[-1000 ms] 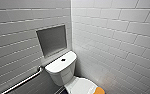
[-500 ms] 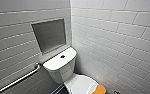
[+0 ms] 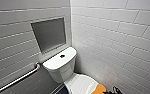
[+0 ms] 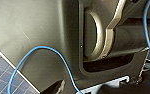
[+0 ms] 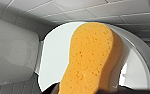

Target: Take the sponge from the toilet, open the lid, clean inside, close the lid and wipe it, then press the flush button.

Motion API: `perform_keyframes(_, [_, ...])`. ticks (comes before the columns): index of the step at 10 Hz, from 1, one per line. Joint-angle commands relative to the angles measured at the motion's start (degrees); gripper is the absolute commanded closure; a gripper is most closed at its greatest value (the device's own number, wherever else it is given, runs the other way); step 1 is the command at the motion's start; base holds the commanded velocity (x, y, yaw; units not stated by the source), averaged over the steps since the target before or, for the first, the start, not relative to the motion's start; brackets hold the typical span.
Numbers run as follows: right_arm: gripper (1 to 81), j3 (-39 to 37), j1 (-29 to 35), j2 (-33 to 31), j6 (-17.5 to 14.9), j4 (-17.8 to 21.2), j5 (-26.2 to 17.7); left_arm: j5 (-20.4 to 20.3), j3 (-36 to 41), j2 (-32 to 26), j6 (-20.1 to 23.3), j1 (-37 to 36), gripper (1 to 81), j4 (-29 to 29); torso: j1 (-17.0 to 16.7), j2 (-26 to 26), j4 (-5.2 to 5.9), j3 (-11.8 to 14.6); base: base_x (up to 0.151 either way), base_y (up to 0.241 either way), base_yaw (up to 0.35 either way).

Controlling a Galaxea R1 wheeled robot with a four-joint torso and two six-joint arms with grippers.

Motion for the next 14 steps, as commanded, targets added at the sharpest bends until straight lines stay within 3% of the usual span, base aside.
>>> perform_keyframes(1, [1.0, -4.18, 5.53, 2.36, 1.06, 0.54, -2.62, 4.23, 0.44, 0.23, -0.02, 0.81, 1.0, -0.15, 0.00, 0.00, 0.00, 0.00, 0.000, 0.000, 0.000])
perform_keyframes(3, [1.0, -5.43, 5.44, 3.87, 1.06, 0.45, -2.53, 4.23, 0.43, 0.23, -0.02, 0.81, 1.0, -0.15, 0.00, 0.00, 0.00, -5.50, 0.000, 0.000, 0.000])
perform_keyframes(4, [1.0, -5.16, 5.88, 3.78, 1.06, 0.54, -2.53, 4.14, 0.43, 0.23, -0.02, 0.89, 1.0, -0.15, 0.00, -0.02, 0.00, -4.83, 0.000, 0.000, 0.000])
perform_keyframes(5, [1.0, -4.81, 6.49, 3.61, 1.06, 0.54, -2.61, 4.14, 0.44, 0.14, -0.02, 0.80, 1.0, -0.15, 0.00, -0.02, 0.00, -2.36, 0.000, 0.000, 0.000])
perform_keyframes(7, [1.0, -4.81, 7.28, 3.61, 1.06, 0.45, -2.62, 4.05, 0.52, 0.14, -0.02, 0.81, 1.0, -0.23, 0.04, 0.02, 0.00, -4.37, 0.000, 0.000, 0.000])
perform_keyframes(10, [1.0, -6.13, 7.46, 3.87, 1.06, 0.28, -2.53, 4.14, 0.43, 0.06, -0.02, 0.80, 1.0, -0.23, 0.06, 0.00, 0.00, -4.72, 0.000, 0.000, 0.000])
perform_keyframes(11, [1.0, -6.66, 7.38, 4.31, 1.15, 0.54, -2.53, 4.14, 0.44, -0.03, -0.02, 0.89, 1.0, -0.23, 3.76, -5.73, 0.00, -4.72, 0.000, 0.000, 0.000])
perform_keyframes(13, [1.0, -7.54, 7.46, 5.10, 1.15, 0.54, -2.44, 4.23, 0.43, 0.14, -0.02, 0.81, 1.0, -0.15, 4.13, -6.32, 0.00, -4.72, 0.000, 0.000, 0.000])
perform_keyframes(14, [1.0, -7.54, 7.64, 5.02, 1.15, 0.54, -2.44, 4.23, 0.52, -0.03, -0.02, 0.80, 1.0, -0.23, 1.35, -2.05, 0.00, -4.72, 0.000, 0.000, 0.000])
